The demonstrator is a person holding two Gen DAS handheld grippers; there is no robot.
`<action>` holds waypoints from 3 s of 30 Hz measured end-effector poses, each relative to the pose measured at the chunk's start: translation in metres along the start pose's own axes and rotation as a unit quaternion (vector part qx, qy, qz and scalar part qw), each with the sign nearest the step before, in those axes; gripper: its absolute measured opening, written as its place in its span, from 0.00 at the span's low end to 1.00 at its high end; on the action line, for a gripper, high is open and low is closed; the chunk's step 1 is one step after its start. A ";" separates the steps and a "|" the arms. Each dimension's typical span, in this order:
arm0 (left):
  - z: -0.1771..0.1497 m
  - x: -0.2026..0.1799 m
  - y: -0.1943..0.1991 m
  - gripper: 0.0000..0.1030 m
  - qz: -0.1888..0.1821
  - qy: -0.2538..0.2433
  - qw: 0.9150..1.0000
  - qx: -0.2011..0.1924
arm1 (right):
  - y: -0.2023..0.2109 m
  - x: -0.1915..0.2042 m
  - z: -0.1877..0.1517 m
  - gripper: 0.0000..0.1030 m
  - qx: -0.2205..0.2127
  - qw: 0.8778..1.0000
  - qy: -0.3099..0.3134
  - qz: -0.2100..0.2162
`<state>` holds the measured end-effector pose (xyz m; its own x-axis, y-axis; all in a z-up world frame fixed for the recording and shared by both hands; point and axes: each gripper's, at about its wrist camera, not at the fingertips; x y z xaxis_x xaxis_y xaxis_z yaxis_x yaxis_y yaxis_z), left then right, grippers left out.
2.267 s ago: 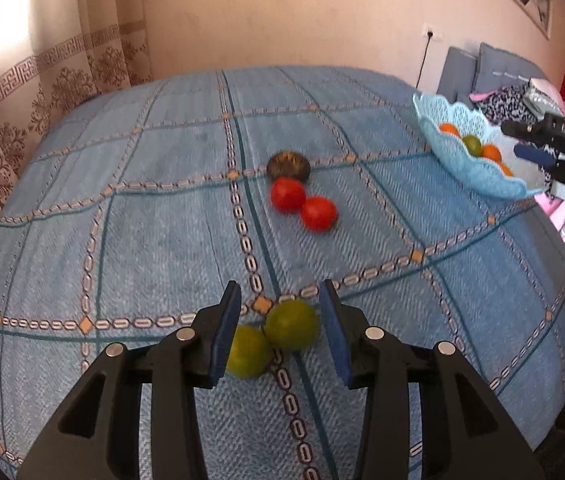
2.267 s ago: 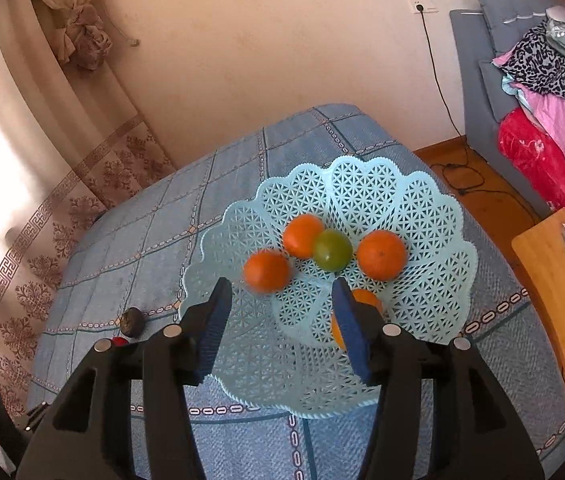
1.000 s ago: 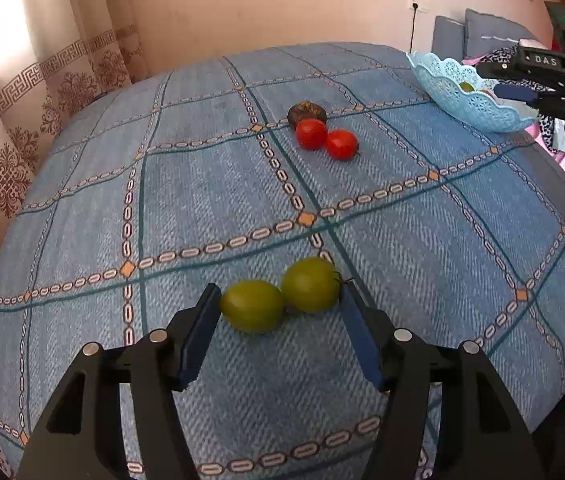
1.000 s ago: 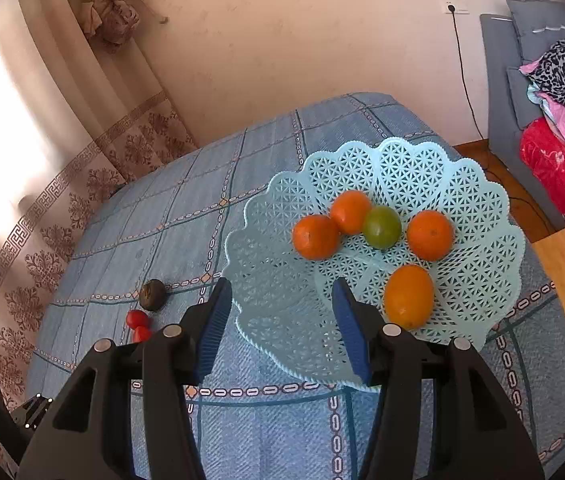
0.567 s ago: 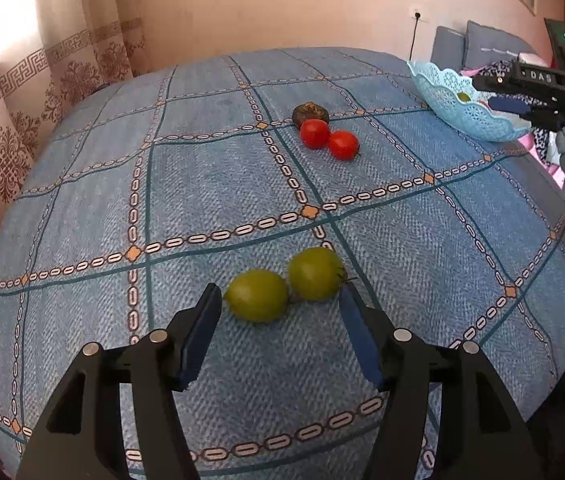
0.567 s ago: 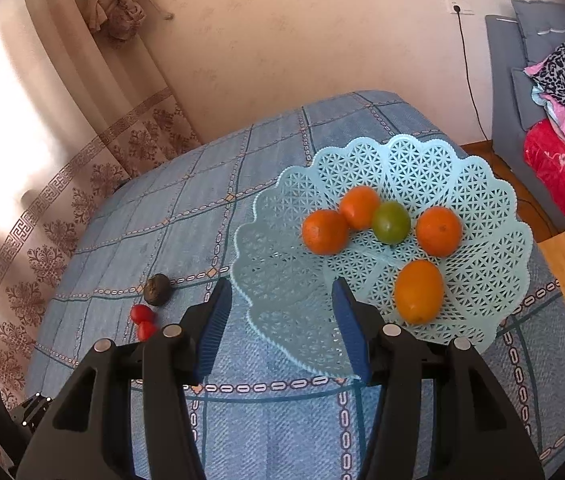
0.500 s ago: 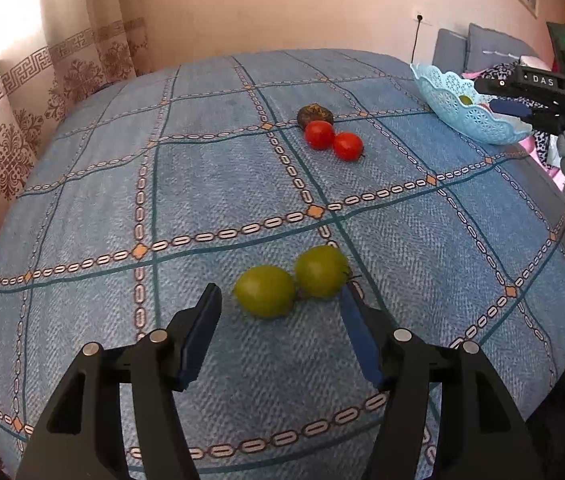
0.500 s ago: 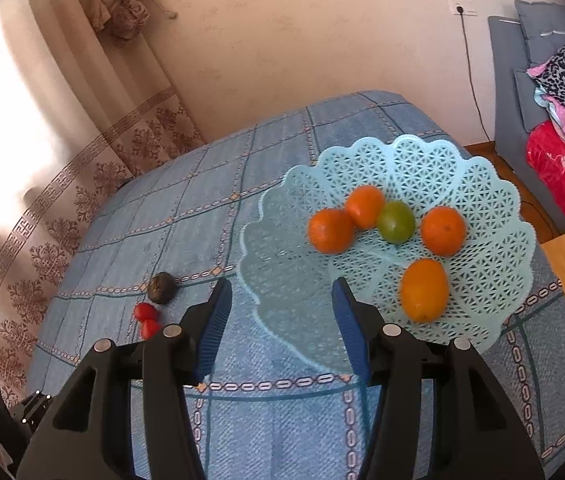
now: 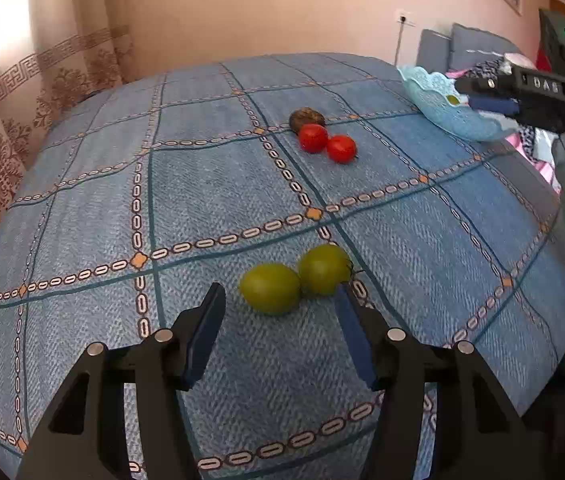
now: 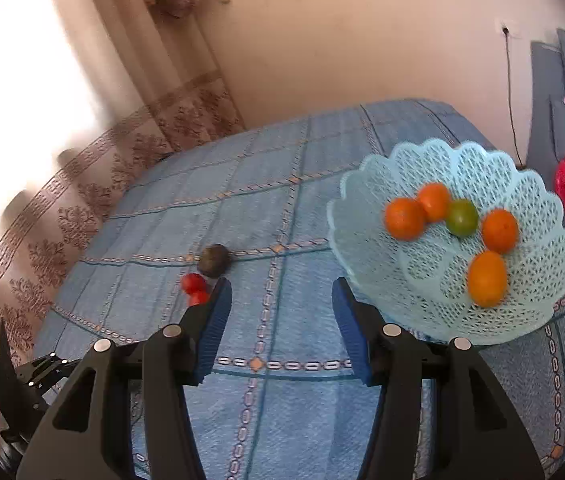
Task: Organize fruits
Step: 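Move both open grippers toward the two green tomatoes on the bed, then close the right gripper around one green tomato while the left gripper closes on the other, then lift both green tomatoes and carry them over the blue basket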
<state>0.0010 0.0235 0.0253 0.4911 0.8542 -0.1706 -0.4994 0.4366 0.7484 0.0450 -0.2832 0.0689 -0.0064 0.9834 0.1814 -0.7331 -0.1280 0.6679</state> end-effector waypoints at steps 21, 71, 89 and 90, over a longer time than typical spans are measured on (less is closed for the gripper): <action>0.006 0.004 -0.001 0.35 -0.042 -0.039 0.998 -0.004 | -0.018 0.086 -0.050 0.52 0.073 0.987 0.112 0.092; -0.001 0.011 -0.003 0.40 -0.014 0.022 1.000 0.000 | -0.031 0.121 -0.067 0.29 0.083 0.976 0.167 0.109; 0.021 -0.004 0.005 0.29 0.002 0.012 1.000 -0.024 | 0.010 0.050 -0.019 0.29 0.006 0.995 0.077 0.071; 0.023 -0.005 0.006 0.29 0.002 0.010 1.000 -0.026 | 0.011 0.046 -0.016 0.29 0.003 0.995 0.071 0.068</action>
<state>0.0121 0.0149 0.0457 0.4742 0.8616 -0.1810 -0.5383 0.4465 0.7148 0.0252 -0.2371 0.0730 -0.2017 0.9652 0.1664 -0.7156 -0.2612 0.6479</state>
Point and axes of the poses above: each gripper's, at about its wrist camera, not at the fingertips, and y roughly against the way its jaws point, x to its left, z to its top, and after that the axes turned 13 degrees about -z, right-handed
